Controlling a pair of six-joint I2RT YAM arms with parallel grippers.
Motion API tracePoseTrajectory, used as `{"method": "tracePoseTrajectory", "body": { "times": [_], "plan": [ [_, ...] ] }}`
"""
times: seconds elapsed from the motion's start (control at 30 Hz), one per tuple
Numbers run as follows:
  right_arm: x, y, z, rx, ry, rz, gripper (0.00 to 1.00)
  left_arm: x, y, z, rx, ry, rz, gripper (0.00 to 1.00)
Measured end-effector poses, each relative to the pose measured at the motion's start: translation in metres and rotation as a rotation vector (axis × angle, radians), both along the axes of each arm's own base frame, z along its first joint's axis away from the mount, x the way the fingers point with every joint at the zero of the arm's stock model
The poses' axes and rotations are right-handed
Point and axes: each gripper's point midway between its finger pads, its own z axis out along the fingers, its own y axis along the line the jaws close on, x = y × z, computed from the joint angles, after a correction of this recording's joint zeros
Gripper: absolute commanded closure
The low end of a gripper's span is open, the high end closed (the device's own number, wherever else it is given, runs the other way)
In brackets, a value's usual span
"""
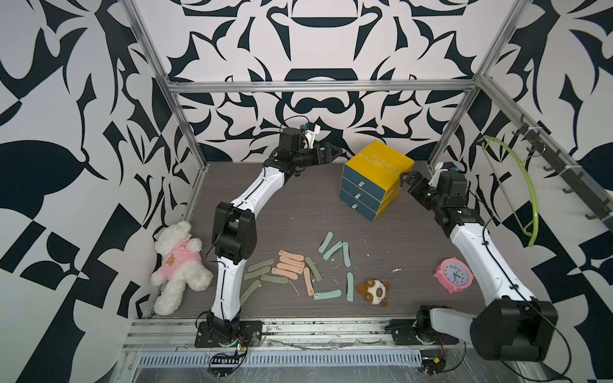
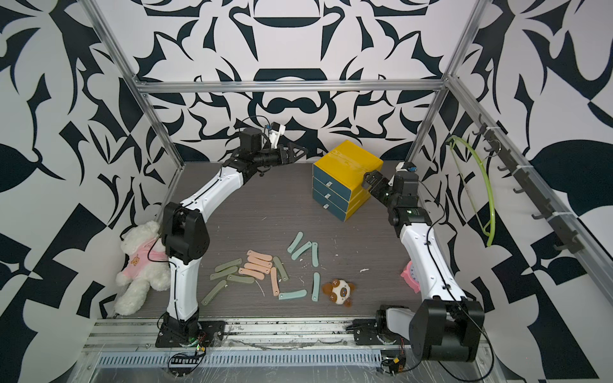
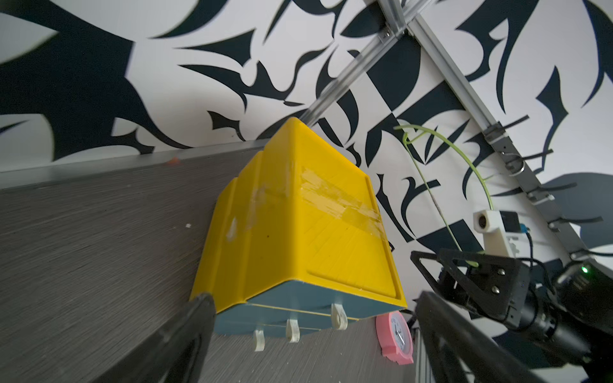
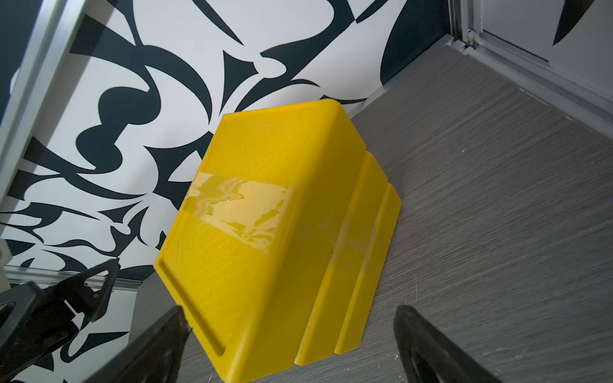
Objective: Place the fruit knives into the drawer by color
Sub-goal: Move the storage box to the center of the board.
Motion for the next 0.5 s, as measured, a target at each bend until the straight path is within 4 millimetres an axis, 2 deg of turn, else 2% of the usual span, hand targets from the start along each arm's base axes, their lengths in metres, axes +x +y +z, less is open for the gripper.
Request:
{"method": "tracePoseTrajectory", "body": {
  "times": [0.3, 0.5],
  "plan": [
    [0.029, 0.005, -0.022, 0.027, 0.094, 0.031, 0.05, 0.010, -0.039, -0.033, -0.005, 0.030, -0.127, 0.00],
    [0.043, 0.009, -0.042, 0.035, 0.154, 0.069, 0.05, 0.007, -0.052, -0.036, -0.026, 0.040, -0.181, 0.01]
  ]
}}
